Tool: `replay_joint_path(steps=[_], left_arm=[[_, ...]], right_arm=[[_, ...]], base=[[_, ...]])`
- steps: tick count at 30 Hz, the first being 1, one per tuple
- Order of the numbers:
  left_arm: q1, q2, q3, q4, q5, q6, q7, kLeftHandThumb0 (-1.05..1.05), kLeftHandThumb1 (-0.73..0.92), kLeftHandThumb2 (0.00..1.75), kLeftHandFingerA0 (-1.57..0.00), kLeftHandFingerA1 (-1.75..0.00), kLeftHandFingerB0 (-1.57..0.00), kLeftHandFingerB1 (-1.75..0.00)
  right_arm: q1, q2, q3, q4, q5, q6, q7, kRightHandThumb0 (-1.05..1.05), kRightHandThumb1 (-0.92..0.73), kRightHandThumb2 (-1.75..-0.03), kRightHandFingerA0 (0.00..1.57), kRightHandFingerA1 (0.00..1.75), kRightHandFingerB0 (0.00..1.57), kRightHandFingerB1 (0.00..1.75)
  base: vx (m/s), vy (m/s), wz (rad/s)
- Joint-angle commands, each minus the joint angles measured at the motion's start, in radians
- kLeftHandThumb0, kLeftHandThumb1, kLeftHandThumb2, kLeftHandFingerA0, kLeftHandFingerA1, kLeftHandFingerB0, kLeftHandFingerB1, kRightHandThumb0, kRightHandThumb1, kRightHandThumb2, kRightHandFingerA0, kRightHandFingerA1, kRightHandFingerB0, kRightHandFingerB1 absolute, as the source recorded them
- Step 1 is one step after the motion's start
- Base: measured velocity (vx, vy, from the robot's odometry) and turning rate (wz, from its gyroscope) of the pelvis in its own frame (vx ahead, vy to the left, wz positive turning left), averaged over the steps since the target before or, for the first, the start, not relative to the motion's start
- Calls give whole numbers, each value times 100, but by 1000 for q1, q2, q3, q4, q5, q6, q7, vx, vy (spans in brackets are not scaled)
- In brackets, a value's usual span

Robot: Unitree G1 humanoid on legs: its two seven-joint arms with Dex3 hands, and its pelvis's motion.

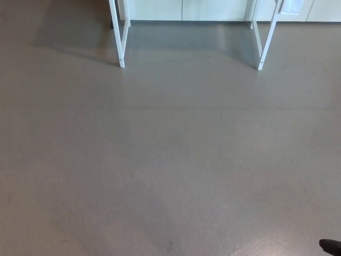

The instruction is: The robot walks towards a desk on which a shovel is kept on the left hand side and a container is kept on the right hand side. The robot picks up the shovel using its left hand and places it in the container.

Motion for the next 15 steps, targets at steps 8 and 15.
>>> replay_joint_path(steps=[8, 15], left_arm=[[4, 18, -5, 13, 3, -65, 5, -26, 59, 58, -55, -41, -41, -35], [6, 17, -6, 0, 2, -59, 9, -25, 58, 57, -59, -41, -43, -35]], right_arm=[[-3, -11, -1, 6, 2, -25, 0, -30, -45, -64, 61, 54, 40, 46], [-8, -18, 4, 15, -11, -33, -5, -32, -45, -65, 62, 54, 40, 46]], base=[[0, 0, 0], [-34, -31, 6]])
